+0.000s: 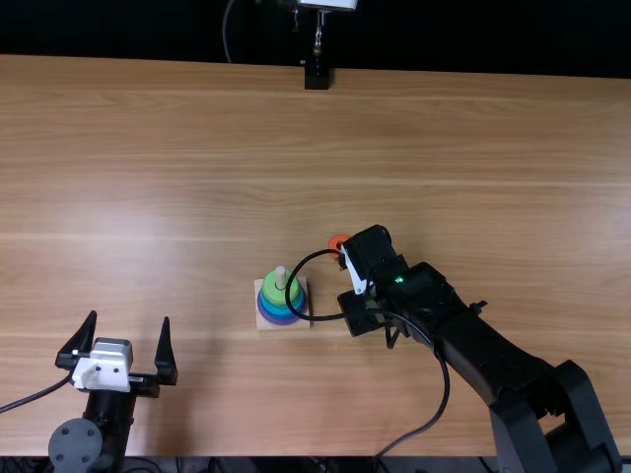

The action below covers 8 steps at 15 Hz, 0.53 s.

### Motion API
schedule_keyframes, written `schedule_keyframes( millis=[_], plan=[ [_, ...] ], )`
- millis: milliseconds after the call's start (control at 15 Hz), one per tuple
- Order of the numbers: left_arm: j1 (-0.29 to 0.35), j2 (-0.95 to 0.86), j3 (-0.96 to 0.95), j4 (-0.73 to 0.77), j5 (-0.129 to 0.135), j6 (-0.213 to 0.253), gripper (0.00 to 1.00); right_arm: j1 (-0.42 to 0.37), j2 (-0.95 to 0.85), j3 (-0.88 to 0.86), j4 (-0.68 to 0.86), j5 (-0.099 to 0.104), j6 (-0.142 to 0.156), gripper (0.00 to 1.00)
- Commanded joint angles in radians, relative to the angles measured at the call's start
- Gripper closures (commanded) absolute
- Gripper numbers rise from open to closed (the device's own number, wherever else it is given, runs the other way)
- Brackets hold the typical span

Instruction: Build the Hanoi tower: stack the rings onto the peg from bottom to top in this color order: purple, dark blue, light blue, dark green, light green, yellow, orange.

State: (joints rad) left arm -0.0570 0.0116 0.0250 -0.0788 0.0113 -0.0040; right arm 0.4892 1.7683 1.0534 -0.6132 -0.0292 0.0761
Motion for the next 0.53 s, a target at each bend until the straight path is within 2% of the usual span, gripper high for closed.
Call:
schedule_keyframes(
  millis=[0, 467],
  plan=[
    [0.002, -0.012, -0.025, -0.004, 0.005, 0.006, 0.0, 0.0, 0.014, 0.008, -0.003, 0.009, -0.004, 1.0],
    [0.002, -0.012, -0.025, -0.006, 0.005, 0.006, 0.0, -0.003, 0.01, 0.017, -0.005, 0.009, -0.004, 1.0]
  ],
)
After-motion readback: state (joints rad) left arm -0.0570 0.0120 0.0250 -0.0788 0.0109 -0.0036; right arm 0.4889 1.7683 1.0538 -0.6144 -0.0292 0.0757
